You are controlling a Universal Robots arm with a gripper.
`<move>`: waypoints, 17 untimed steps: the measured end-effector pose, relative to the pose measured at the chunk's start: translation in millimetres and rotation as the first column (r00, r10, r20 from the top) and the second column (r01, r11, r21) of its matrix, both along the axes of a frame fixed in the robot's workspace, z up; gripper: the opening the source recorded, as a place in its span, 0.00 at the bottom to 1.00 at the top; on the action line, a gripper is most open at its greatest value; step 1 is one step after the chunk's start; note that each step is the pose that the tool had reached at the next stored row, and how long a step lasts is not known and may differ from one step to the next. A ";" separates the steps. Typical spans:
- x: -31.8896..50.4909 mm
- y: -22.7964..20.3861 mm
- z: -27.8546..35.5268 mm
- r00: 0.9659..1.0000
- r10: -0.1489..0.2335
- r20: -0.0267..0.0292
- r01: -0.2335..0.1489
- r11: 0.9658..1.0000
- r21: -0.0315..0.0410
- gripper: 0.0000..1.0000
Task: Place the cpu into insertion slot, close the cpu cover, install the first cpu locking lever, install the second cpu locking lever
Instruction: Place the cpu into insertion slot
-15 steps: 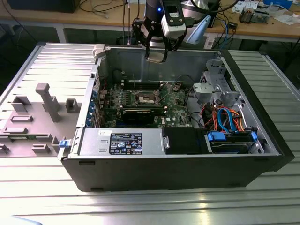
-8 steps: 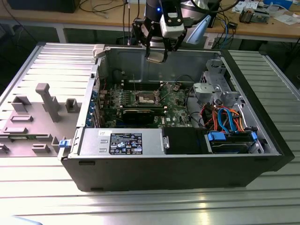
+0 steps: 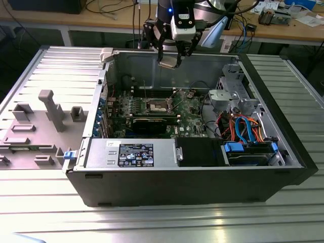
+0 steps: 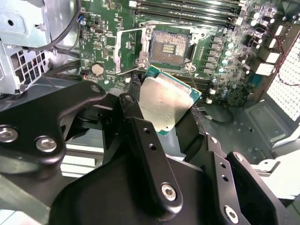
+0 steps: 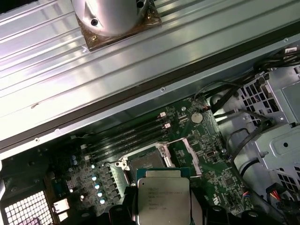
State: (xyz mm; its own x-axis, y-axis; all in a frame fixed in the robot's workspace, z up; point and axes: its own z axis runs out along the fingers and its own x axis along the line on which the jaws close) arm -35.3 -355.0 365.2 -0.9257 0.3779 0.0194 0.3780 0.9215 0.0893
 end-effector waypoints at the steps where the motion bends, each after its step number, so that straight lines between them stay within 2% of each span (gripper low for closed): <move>1: 0.0 0.0 0.0 1.000 -0.003 0.000 0.003 1.000 0.000 0.55; 13: 0.0 0.0 -0.5 0.998 -0.060 0.000 0.060 0.998 0.000 0.55; 17: 0.0 0.0 -0.6 0.998 -0.066 0.000 0.066 0.998 0.000 0.55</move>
